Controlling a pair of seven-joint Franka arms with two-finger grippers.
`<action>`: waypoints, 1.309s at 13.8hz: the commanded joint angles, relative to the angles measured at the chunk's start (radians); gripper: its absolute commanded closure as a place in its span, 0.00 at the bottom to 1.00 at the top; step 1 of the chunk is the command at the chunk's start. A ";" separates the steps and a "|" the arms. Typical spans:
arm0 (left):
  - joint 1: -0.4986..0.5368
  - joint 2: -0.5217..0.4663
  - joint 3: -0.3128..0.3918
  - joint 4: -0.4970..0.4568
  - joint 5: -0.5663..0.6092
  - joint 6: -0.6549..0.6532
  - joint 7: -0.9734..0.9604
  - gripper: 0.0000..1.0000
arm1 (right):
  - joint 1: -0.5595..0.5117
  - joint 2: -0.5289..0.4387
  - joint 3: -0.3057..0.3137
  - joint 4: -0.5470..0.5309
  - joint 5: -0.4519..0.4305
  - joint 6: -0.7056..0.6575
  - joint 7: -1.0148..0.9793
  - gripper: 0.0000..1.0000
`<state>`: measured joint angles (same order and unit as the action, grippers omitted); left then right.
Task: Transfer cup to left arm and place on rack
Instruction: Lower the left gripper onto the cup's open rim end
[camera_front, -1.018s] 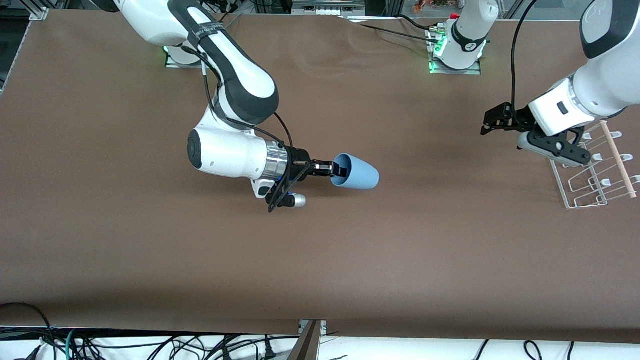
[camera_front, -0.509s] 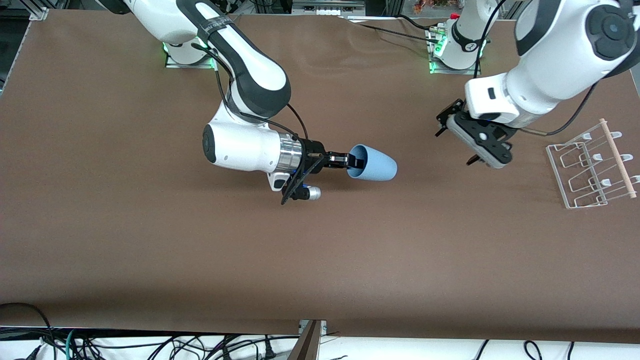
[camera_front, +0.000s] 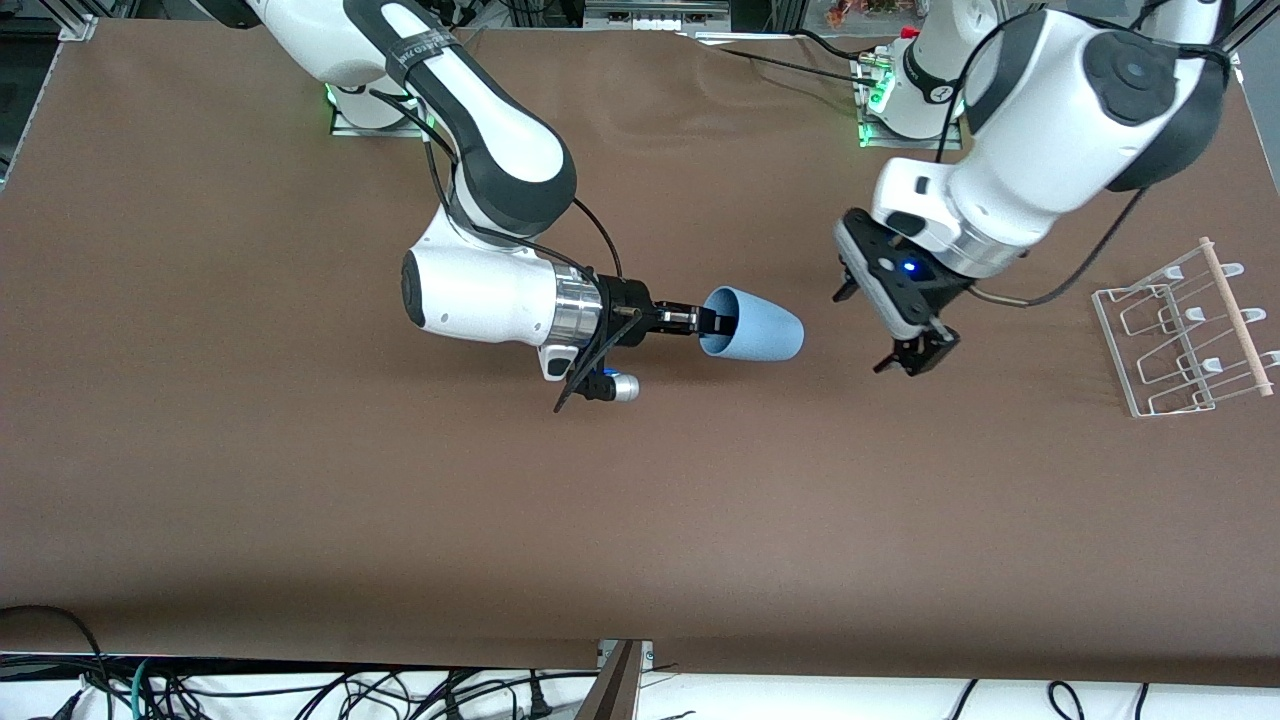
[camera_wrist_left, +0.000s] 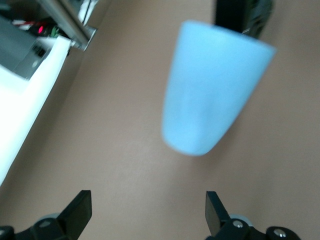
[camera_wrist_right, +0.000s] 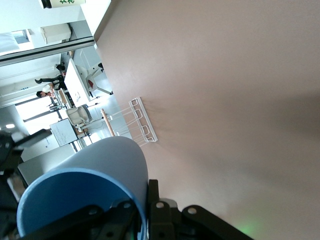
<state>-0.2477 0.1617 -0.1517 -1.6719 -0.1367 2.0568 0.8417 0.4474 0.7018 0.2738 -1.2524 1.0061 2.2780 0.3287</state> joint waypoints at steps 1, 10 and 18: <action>-0.001 0.018 -0.028 0.006 0.028 0.012 0.033 0.00 | -0.004 0.015 0.010 0.031 0.020 0.002 0.003 1.00; -0.025 0.105 -0.072 0.026 0.135 0.131 0.016 0.00 | -0.009 0.013 0.010 0.037 0.022 -0.003 0.003 1.00; -0.048 0.119 -0.077 0.038 0.135 0.143 0.000 0.14 | -0.009 0.013 0.012 0.039 0.022 -0.003 0.003 1.00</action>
<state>-0.2930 0.2666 -0.2266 -1.6615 -0.0243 2.2008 0.8509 0.4427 0.7019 0.2735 -1.2422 1.0077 2.2779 0.3288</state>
